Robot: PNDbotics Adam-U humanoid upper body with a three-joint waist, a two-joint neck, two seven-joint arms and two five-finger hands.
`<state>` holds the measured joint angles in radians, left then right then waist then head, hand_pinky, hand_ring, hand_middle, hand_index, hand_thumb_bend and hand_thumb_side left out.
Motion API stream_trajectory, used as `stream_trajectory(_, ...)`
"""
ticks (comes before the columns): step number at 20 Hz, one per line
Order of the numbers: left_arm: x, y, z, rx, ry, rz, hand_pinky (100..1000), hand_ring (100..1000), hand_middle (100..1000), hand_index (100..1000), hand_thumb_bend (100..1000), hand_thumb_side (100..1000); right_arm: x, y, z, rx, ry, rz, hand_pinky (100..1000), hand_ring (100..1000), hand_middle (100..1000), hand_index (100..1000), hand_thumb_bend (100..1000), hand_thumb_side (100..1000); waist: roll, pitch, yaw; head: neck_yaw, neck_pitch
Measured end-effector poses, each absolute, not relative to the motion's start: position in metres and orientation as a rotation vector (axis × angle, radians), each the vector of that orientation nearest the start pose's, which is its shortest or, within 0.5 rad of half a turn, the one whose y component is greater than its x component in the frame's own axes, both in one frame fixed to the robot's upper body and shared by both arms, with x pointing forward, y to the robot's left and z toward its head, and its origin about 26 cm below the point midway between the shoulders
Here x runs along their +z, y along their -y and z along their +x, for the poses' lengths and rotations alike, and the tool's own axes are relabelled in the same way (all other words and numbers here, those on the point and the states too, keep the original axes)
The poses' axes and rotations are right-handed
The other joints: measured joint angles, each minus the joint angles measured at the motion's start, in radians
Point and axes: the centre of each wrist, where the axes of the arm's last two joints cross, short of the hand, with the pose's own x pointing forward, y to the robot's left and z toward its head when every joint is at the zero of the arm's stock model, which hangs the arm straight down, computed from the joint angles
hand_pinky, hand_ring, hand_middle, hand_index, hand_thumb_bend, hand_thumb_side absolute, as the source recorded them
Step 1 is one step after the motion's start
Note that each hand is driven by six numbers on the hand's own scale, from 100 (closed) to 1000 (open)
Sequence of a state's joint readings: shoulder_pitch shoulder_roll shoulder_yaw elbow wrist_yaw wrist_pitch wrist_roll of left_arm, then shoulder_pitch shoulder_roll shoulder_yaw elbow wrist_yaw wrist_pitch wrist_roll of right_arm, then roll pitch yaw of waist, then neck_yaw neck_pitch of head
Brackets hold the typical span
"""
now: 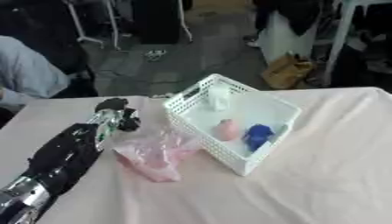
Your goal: Pick up objects on the table and place them in the box.
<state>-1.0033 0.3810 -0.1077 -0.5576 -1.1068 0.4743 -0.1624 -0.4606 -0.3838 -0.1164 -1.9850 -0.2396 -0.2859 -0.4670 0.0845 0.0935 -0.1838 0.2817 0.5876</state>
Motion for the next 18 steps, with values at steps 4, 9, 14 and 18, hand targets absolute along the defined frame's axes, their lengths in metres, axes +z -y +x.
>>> stream_trajectory(4,0.151,-0.294,0.498,-0.898,0.81,1.225,100,100,100,309,100,459,0.258,0.281,0.309,0.488,-3.514,0.122,821,893,748,716,100,658,0.003,-0.008,0.001,-0.013,0.0)
stream_trajectory(9,0.197,-0.289,0.501,-0.893,0.896,1.234,100,100,100,306,100,454,0.258,0.282,0.309,0.488,-3.518,0.124,821,893,748,716,100,661,0.006,-0.022,0.005,-0.039,0.002)
stream_trajectory(14,0.231,-0.28,0.5,-0.907,0.977,1.241,100,100,100,301,100,455,0.258,0.283,0.309,0.482,-3.524,0.128,822,893,748,716,100,662,0.009,-0.031,0.005,-0.06,0.008)
stream_trajectory(18,0.256,-0.266,0.497,-0.917,1.059,1.244,100,100,100,299,100,457,0.257,0.283,0.309,0.482,-3.527,0.126,822,893,748,716,100,659,0.011,-0.033,0.002,-0.067,0.008)
